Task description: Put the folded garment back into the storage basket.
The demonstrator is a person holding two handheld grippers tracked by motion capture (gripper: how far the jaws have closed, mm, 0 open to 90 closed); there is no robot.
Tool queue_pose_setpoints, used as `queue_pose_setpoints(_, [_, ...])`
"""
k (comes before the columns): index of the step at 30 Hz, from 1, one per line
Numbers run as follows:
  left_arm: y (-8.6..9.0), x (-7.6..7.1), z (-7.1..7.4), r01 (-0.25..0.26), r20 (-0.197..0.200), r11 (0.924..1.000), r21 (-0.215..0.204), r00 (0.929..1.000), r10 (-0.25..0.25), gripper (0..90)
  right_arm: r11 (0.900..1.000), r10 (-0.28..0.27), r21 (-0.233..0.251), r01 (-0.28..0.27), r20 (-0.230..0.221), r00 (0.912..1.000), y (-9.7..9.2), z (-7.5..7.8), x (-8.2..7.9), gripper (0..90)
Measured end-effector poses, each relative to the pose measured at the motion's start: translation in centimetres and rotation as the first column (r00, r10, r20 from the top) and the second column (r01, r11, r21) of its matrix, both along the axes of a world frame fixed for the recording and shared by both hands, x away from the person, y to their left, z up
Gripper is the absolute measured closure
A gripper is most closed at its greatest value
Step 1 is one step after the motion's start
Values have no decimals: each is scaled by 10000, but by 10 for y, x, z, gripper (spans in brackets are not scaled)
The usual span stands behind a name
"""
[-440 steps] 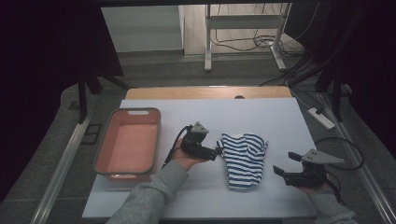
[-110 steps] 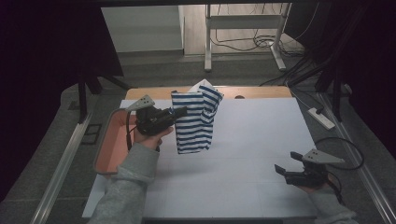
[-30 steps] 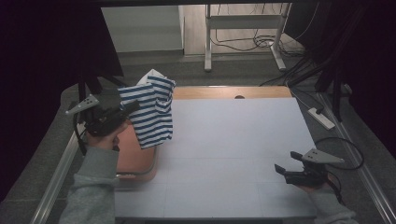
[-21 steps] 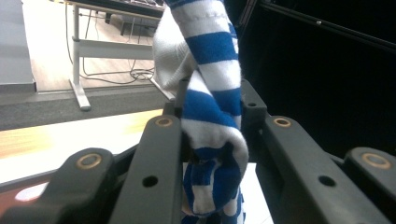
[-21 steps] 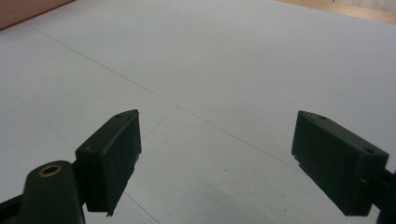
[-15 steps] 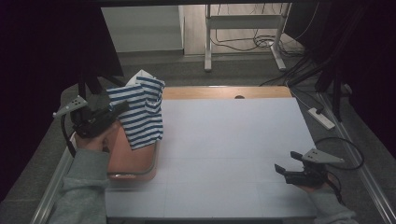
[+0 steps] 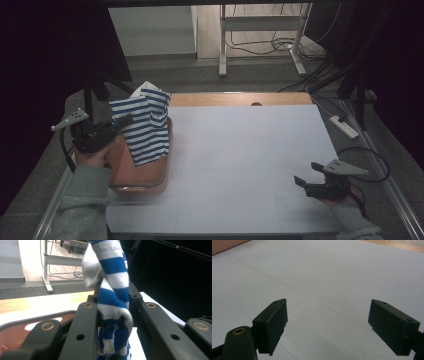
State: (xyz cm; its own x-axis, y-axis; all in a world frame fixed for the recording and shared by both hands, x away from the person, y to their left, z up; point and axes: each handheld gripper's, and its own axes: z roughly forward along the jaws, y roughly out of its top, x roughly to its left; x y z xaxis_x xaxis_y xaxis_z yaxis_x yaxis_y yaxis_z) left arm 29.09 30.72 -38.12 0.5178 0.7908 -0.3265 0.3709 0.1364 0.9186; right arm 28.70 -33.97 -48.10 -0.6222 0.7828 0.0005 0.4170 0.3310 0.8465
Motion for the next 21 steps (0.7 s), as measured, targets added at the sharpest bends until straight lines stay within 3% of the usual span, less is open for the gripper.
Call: queue_pose_setpoints(21, [9,-5,-18,-29,-540,9999,154,9985,37,754,10000,-24,-8,24,-34,10000,0,-1,0,165])
